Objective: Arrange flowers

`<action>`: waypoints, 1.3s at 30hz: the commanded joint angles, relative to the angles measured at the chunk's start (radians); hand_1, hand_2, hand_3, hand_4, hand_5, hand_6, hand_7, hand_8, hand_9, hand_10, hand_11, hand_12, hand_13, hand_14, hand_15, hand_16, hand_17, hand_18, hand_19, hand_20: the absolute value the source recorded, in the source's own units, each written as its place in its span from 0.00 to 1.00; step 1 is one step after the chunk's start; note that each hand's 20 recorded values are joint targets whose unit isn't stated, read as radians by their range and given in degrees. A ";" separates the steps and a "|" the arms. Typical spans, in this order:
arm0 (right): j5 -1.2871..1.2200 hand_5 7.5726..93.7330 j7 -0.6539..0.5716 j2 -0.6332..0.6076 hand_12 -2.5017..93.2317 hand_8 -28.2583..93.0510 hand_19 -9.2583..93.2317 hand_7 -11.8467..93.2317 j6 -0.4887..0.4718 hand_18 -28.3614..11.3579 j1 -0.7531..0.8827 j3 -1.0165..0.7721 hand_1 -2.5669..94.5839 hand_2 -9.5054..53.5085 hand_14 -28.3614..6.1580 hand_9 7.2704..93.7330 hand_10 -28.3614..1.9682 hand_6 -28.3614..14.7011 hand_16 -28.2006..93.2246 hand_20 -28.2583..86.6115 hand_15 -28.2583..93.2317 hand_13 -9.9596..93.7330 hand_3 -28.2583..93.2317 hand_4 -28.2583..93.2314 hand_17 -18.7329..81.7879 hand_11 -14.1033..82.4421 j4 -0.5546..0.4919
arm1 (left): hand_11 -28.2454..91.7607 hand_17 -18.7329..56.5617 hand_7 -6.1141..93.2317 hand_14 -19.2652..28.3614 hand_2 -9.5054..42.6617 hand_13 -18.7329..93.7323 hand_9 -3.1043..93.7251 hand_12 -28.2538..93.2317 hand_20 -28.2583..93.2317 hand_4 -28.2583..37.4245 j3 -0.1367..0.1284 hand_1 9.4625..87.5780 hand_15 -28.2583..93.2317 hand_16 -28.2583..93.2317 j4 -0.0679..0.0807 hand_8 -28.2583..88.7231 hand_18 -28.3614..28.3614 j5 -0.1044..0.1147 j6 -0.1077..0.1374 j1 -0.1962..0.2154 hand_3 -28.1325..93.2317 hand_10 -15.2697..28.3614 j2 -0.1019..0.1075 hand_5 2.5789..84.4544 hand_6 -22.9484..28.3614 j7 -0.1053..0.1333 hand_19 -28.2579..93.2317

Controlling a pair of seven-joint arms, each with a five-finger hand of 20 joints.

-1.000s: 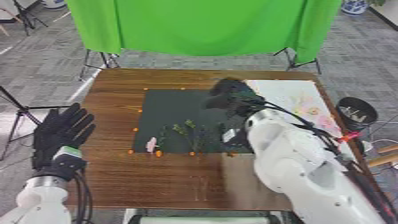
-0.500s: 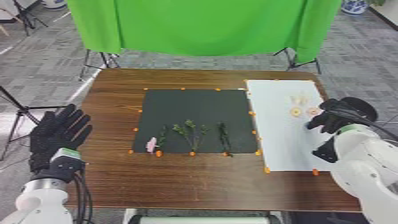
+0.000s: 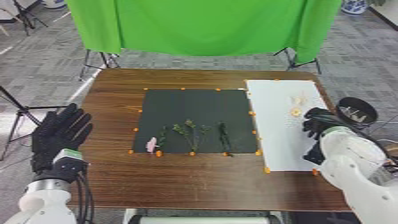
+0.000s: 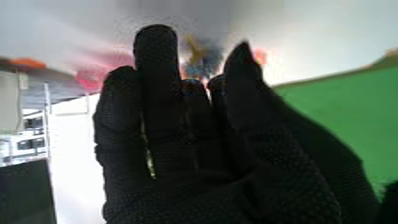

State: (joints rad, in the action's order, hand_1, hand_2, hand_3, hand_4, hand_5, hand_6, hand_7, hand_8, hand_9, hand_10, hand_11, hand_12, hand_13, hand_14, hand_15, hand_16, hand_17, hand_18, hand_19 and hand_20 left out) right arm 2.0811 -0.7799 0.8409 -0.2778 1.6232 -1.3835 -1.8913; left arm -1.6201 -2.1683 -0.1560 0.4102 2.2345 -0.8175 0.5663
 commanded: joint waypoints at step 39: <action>0.133 0.78 0.282 0.316 0.36 0.24 0.89 0.28 0.194 0.22 -0.528 0.579 0.65 0.14 0.61 0.87 0.62 0.62 0.54 0.57 0.56 0.81 0.83 0.00 0.56 0.26 0.117 | 0.45 0.16 0.22 0.75 0.48 0.42 0.44 0.33 0.30 0.00 0.016 0.24 0.59 0.16 -0.006 0.16 0.78 -0.002 0.004 -0.006 0.82 0.73 -0.010 0.56 0.65 -0.061 0.57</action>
State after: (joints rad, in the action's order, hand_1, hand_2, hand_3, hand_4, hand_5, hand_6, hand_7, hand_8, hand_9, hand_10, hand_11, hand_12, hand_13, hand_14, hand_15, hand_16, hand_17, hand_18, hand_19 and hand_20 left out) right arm 2.1846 -0.5791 0.9442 -0.0405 1.2960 -0.9439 -1.8651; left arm -1.6165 -2.1728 -0.1511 0.4148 2.2395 -0.8295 0.5346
